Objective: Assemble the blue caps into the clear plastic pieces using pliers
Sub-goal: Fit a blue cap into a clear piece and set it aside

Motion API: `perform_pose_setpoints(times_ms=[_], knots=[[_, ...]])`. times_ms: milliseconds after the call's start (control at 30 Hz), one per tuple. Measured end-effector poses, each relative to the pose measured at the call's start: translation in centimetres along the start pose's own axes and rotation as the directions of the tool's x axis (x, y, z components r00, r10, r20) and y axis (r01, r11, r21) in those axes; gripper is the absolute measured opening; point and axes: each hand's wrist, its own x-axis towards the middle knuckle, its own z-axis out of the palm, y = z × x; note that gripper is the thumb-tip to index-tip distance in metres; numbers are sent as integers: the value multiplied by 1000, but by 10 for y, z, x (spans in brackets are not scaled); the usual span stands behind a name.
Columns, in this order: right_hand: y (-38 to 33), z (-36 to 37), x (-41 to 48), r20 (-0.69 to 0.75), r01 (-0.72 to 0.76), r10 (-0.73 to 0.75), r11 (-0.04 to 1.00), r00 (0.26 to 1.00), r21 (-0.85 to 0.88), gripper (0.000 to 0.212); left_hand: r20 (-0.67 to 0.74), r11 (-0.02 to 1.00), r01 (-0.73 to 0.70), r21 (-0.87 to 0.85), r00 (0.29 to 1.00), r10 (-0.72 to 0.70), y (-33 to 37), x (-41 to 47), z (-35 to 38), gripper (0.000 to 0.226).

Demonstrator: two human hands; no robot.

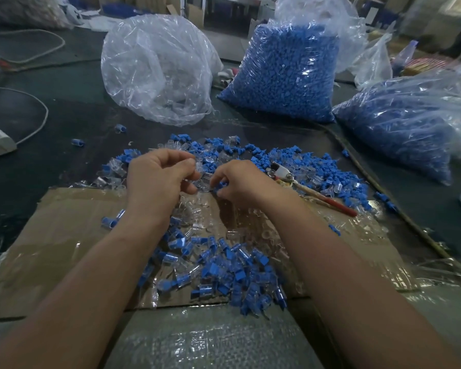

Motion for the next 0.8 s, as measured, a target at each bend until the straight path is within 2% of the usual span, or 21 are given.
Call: perform_pose_setpoints(times_ms=[300,467,667,800], knots=[[24,1,-19,-59,-60,77,969,995,240,25,20,1000,7,10,1000,-7,0,-1,0,16],[27,7,-27,-156,-47,111,929,981,366,23,91,997,20,75,995,-27,-4,-2,1,15],[28,9,-28,-194,-32,112,927,975,374,21,153,986,-44,159,988,19,-6,-3,4,13],[30,7,-34,-282,42,127,850,951,525,18,198,984,-46,174,980,11,-8,-3,4,16]])
